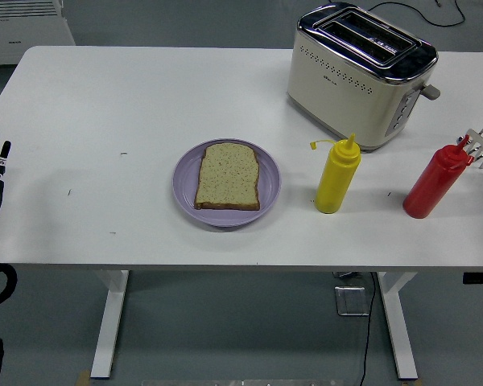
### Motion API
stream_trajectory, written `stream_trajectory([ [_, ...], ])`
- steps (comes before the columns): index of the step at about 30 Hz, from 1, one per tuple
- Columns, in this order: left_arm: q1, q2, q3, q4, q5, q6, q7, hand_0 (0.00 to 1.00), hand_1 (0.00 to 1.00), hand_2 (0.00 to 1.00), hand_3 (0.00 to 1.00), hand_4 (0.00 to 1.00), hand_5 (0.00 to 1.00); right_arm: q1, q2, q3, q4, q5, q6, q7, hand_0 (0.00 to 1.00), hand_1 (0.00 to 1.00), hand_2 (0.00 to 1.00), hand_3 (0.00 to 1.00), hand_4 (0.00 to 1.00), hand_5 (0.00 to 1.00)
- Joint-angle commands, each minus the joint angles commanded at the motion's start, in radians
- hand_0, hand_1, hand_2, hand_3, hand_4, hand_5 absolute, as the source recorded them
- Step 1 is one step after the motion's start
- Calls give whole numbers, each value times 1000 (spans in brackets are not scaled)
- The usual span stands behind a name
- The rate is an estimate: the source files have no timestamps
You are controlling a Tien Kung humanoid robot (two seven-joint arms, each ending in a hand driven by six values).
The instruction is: Pick up the cup,pour liquid into bread,place the cup on the desk
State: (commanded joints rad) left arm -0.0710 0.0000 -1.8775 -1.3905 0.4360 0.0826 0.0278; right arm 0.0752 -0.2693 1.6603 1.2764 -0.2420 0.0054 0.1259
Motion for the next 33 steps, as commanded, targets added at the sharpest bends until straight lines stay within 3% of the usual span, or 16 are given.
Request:
stream_trajectory([
  [33, -2, 0, 5, 1, -1, -2, -1, 783, 733, 726, 680, 556, 991, 2, -2, 2, 2, 7, 1, 0, 780, 717, 724, 749, 673, 619],
])
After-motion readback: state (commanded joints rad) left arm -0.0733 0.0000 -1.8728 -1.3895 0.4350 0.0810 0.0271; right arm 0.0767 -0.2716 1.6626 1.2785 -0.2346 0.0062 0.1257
